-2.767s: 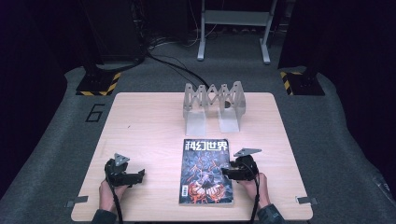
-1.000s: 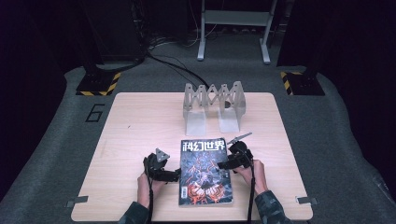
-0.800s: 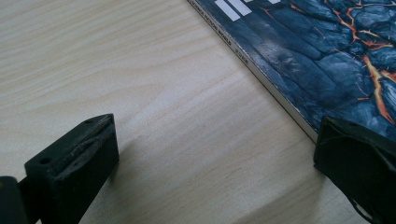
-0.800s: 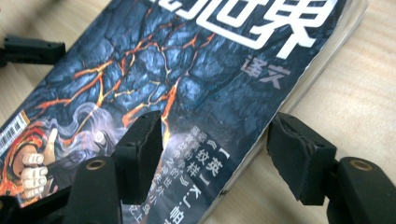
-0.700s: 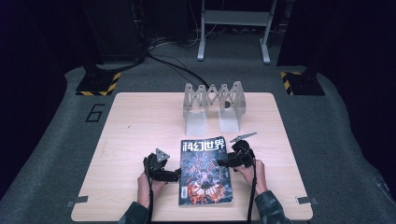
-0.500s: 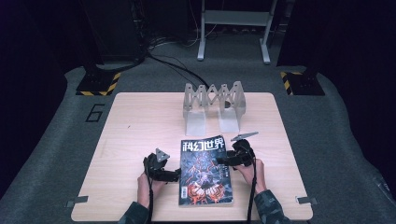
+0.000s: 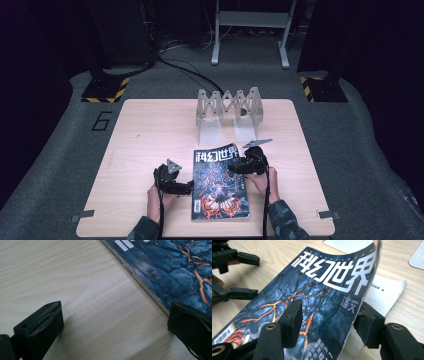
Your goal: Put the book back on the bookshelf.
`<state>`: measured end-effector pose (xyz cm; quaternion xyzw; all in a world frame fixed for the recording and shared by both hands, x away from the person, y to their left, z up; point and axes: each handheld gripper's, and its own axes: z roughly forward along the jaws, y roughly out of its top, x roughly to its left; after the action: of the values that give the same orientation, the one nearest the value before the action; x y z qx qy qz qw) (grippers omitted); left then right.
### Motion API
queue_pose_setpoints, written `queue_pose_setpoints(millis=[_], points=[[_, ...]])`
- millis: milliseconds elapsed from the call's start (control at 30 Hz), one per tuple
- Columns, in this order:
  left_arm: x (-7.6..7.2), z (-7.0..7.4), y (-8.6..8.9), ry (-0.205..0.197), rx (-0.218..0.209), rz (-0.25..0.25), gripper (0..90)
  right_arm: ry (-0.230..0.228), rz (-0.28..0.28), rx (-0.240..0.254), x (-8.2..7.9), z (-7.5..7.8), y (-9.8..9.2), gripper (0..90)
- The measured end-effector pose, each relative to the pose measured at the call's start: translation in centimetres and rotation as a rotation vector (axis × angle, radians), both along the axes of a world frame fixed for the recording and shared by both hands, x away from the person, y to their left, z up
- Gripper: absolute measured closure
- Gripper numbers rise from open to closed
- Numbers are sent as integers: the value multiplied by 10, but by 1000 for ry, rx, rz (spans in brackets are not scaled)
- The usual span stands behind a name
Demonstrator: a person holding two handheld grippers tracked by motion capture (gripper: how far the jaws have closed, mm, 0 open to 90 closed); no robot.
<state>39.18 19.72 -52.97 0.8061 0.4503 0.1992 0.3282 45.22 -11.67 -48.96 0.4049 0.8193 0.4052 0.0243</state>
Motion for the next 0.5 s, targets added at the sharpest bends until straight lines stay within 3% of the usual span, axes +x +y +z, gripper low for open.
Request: queue_pose_setpoints(millis=[333, 433, 500], points=[[0, 0, 0, 0, -1, 0, 0, -2, -12, 9, 12, 0, 4, 447], [0, 0, 0, -1, 0, 0, 0, -22, -11, -17, 18, -1, 12, 463], [0, 0, 0, 0, -1, 0, 0, -8, -13, -20, 18, -1, 13, 462]])
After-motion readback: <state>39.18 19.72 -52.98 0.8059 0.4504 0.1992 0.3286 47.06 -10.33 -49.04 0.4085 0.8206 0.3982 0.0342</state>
